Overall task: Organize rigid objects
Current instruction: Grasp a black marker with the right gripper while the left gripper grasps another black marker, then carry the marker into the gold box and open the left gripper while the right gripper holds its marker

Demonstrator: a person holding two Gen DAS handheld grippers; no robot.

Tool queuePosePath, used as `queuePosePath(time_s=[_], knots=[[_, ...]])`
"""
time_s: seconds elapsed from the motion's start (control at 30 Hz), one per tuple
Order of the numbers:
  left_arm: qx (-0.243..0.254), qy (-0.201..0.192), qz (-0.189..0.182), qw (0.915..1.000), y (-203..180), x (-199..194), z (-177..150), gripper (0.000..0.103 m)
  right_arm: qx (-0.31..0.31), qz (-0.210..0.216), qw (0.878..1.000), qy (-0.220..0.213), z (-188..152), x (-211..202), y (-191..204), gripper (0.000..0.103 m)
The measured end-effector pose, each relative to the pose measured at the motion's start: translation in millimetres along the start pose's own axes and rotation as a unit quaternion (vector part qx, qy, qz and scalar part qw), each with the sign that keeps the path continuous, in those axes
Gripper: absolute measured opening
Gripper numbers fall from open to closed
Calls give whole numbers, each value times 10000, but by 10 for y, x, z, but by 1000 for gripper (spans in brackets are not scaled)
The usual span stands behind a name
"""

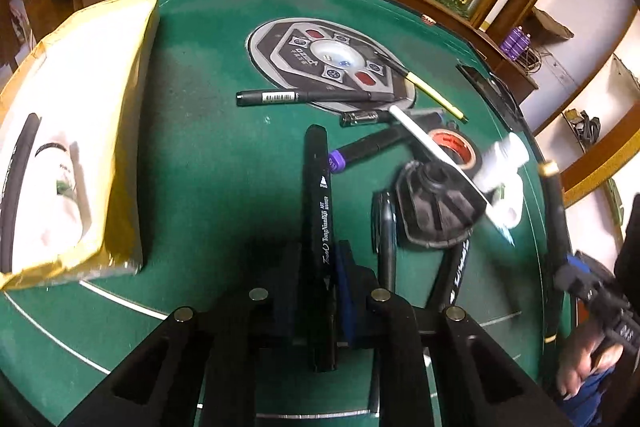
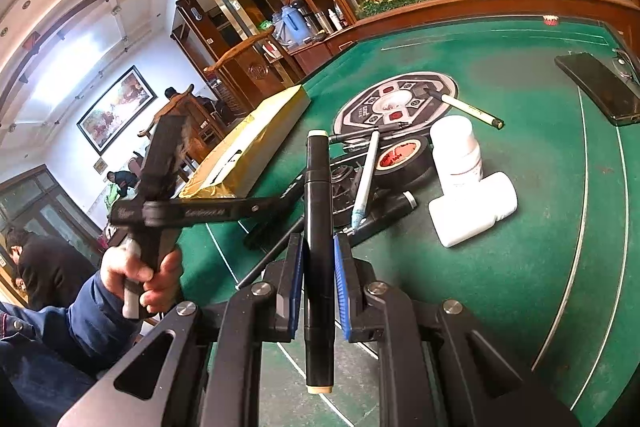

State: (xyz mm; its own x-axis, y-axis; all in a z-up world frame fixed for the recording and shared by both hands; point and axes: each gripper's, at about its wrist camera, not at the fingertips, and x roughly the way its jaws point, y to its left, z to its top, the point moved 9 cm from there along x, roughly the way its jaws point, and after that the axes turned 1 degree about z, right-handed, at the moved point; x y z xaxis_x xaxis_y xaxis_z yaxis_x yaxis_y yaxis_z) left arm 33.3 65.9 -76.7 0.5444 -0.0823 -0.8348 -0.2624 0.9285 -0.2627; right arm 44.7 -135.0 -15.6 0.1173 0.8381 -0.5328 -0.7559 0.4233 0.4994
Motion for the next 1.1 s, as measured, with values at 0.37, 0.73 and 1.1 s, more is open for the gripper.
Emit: queuePosePath(time_s=[0.37,0.73,1.1], knots=[[673,-181,632,9956,-148,45,-10,19,17,-125,9999,81,-32,29,-20,14],[398,-680,280,9965,-115,-225,-39,15,120,-177,9998,32,-9,44,-49,14],[1077,-1722,821,9757,-403,-557,-40,15,253,-183,9987,-409,-2,55,203,14]])
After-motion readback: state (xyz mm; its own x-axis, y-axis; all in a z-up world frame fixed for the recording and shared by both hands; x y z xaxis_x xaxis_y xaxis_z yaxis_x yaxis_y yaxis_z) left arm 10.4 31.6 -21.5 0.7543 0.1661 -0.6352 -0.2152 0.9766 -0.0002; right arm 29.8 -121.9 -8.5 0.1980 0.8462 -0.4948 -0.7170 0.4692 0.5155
